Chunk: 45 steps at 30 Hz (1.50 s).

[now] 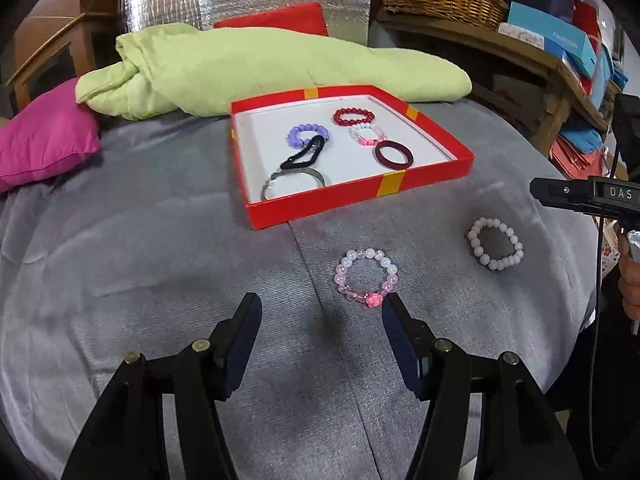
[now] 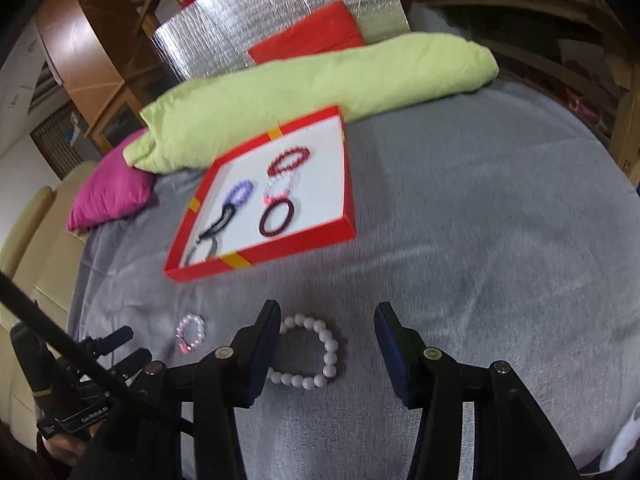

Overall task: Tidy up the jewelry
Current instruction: 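Move both tools back toward the white and pale pink bracelets, then lower the right tool onto the white bead bracelet while the left tool approaches the pale pink bracelet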

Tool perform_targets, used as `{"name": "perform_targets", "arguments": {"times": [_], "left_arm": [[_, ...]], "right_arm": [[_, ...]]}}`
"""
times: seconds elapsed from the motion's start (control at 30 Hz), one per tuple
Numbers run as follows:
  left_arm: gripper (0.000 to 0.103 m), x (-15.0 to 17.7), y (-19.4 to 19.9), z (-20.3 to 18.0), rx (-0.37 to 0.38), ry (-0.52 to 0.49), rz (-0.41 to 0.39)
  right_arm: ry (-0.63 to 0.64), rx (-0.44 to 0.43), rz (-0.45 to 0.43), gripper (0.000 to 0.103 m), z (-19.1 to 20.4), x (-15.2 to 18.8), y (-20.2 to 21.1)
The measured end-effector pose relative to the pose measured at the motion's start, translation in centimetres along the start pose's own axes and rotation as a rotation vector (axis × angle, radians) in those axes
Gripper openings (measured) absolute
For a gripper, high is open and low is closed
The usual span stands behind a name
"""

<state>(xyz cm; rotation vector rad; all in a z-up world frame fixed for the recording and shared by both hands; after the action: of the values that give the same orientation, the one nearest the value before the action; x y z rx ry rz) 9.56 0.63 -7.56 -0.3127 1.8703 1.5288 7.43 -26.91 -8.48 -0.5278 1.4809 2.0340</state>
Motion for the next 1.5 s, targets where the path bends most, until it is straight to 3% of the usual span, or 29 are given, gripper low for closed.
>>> {"name": "perform_targets", "arguments": {"times": [0.17,0.4,0.73,1.1,1.5], "left_arm": [[0.064,-0.4,-1.3,-0.9,0.074,0.016,0.033],[0.064,-0.2,-3.0,-0.7,0.035,0.033,0.089],[0.064,-0.5,-3.8,-1.3,0.057,0.046,0.112],[0.064,-0.6,-4.1,-0.9,0.027,0.063,0.117],[0.064,-0.7,-3.6,-0.1,0.016,0.076,0.104]], "right_arm": [[-0.046,-0.019,0.058,0.050,0.1,0.1,-1.6],[-0.048,-0.044,0.112,0.050,0.8,0.1,-2.6],[-0.093,-0.067,0.188,0.050,-0.1,0.5,-3.4],[-0.012,-0.057,0.237,0.054,1.7,1.3,-4.7],[0.082,-0.050,0.232,0.056,3.4,1.7,-5.0]]}}
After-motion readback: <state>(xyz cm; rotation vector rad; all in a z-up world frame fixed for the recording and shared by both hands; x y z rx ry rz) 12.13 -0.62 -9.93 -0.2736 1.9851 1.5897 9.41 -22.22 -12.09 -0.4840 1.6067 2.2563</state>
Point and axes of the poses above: each gripper's, at about its wrist camera, not at the fingertips, and y roughly against the way its jaws point, z to its left, x to its underside, the point moved 2 cm from there along -y, roughly the way its jaws point, and after that the axes turned 5 degrees about y, right-handed, at the moved point
